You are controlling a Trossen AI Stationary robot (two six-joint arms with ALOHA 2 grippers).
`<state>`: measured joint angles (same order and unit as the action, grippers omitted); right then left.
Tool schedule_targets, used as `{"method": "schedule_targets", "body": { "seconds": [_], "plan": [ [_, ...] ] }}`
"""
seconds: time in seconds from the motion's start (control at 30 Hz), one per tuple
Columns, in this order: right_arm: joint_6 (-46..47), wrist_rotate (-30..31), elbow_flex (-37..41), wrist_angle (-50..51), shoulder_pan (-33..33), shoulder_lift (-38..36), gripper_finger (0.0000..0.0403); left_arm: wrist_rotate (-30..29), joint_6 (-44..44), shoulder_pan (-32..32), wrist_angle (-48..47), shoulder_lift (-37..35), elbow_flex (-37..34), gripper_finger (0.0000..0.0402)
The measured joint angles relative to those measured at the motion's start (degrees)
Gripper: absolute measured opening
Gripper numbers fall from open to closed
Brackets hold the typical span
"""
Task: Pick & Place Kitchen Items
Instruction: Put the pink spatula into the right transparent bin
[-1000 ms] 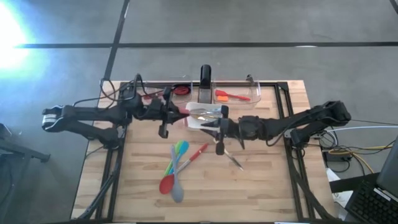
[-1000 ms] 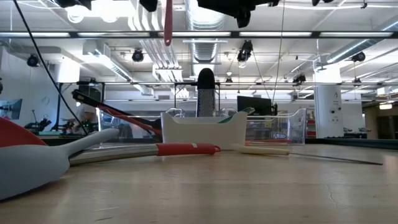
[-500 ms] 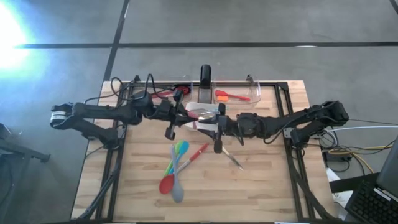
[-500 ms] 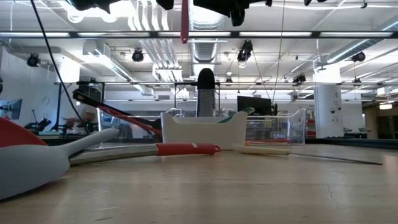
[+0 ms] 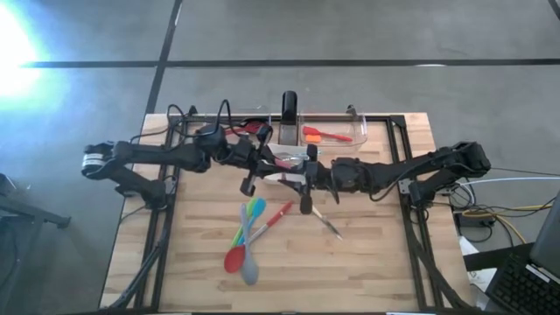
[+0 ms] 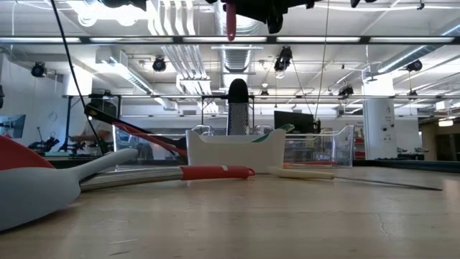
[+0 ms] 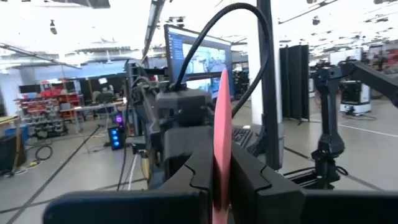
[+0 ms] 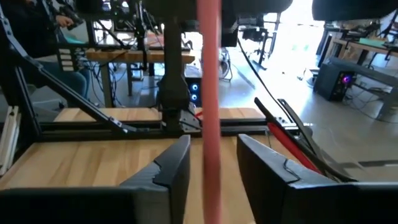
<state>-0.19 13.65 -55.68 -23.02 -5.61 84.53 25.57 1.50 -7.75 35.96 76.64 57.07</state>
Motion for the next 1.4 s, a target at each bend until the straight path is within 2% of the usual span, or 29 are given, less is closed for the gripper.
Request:
{"method": "schedule_targets", "body": {
  "seconds": [0.1, 0.2, 0.4, 0.47, 0.53, 0.6, 0.7, 0.8, 0.9, 1.0, 1.1, 1.23, 1.4],
  "plan": [
    [0.02, -0.01, 0.02, 0.48, 0.07, 0.02, 0.0087, 0.48, 0.09, 0.00, 0.01, 0.28, 0.31, 0.0024],
    [-0.12, -0.15, 0.02, 1.22, -0.02, 0.02, 0.0030, 0.35, 0.13, -0.02, -0.14, 0.26, 0.25, 0.0024],
    [-0.23, -0.13, -0.30, 3.17, 0.00, -0.21, 0.0021, 0.07, 0.13, -0.04, -1.55, 0.05, 0.05, 0.0028],
    [-0.82, -0.11, -0.31, 4.40, 0.00, -0.99, 0.0021, 0.03, -0.65, -0.04, -2.12, 0.03, 0.05, 0.0051],
    [-1.84, 1.25, -0.74, 6.98, 0.00, -2.64, 0.0021, -0.13, -1.51, -0.04, -3.77, -0.42, 0.05, 0.0090],
    [-3.20, 4.55, -1.63, 11.66, -0.02, -4.78, 0.0021, -1.24, -1.37, -0.07, -6.02, -1.23, 0.05, 0.0133],
    [-3.99, 9.79, -4.27, 22.45, 0.67, -7.89, 0.0021, -6.11, -1.37, -0.04, -10.39, -2.77, 0.07, 0.0193],
    [-2.04, 14.82, -8.97, 38.41, 3.14, -10.09, 0.0020, -8.81, -1.27, -0.02, -16.43, -3.90, 0.04, 0.0239],
    [1.14, 18.03, -14.15, 56.22, 7.44, -10.30, 0.0020, -11.42, -1.27, -0.01, -20.99, -4.57, -0.04, 0.0263],
    [2.99, 16.75, -19.00, 69.60, 13.73, -9.15, 0.0020, -14.40, -1.44, -0.02, -22.46, -4.55, -0.08, 0.0268],
    [1.28, 15.16, -22.87, 78.59, 20.32, -6.85, 0.0020, -15.35, -1.19, -0.02, -22.12, -4.35, -0.08, 0.0267],
    [-4.81, 10.14, -26.12, 83.13, 28.31, -3.18, 0.0020, -15.37, -1.18, -0.02, -21.96, -4.40, -0.08, 0.0268],
    [-11.84, 1.49, -26.51, 83.94, 37.20, 1.19, 0.0020, -15.39, -1.25, -0.02, -21.99, -4.96, -0.08, 0.0267]
  ]
}}
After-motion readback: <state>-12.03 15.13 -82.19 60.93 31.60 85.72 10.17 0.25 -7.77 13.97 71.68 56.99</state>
